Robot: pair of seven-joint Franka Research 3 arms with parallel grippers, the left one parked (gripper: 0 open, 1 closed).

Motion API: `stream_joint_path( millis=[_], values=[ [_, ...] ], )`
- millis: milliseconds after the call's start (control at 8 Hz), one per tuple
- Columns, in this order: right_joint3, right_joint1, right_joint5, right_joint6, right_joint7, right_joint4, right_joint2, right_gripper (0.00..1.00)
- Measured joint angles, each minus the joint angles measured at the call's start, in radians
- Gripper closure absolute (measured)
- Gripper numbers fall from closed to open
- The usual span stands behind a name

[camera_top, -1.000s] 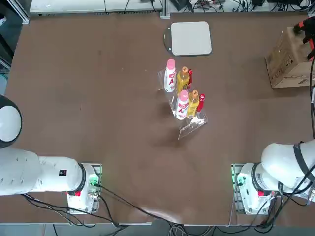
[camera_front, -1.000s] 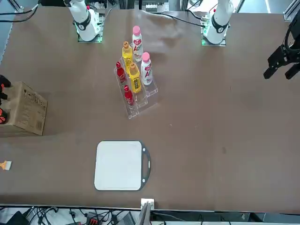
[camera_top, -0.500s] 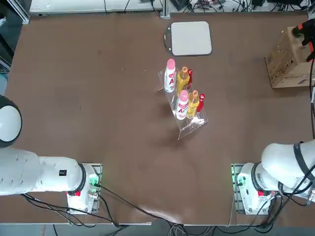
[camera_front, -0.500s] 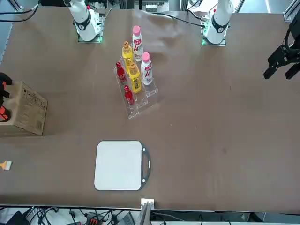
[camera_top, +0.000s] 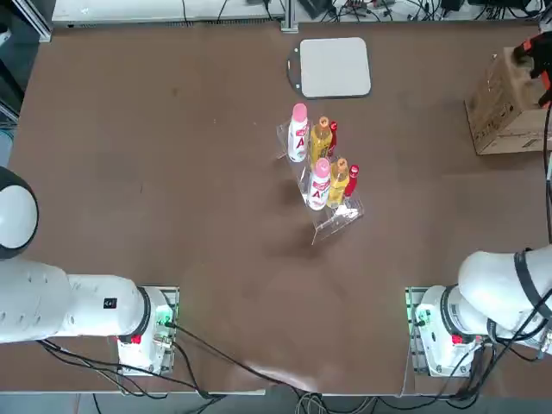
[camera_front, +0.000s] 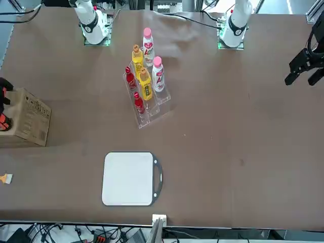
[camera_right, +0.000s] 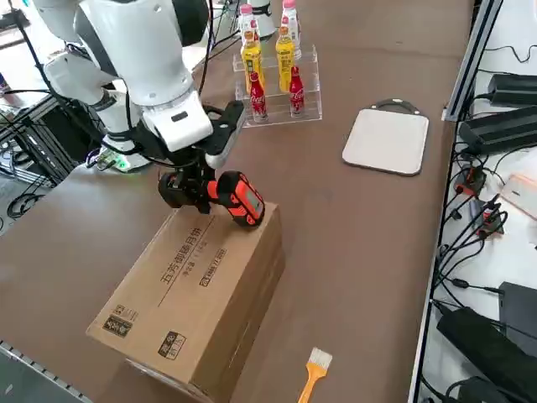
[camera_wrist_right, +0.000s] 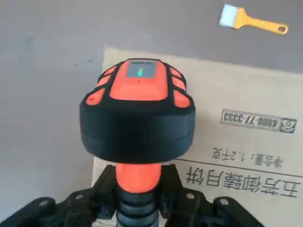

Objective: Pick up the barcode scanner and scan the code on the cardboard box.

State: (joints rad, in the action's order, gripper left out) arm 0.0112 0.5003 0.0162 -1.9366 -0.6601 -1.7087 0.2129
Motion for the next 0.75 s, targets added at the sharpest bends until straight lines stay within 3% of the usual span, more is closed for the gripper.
stream_joint_path(
  millis=[375,750],
  values=[
    [0.017,-0.089,-0.003,0.148,0.129,0.090,-0.026,0.56],
    [0.031,-0.351,-0.016,0.214,0.513,0.085,-0.064,0.56]
  ],
)
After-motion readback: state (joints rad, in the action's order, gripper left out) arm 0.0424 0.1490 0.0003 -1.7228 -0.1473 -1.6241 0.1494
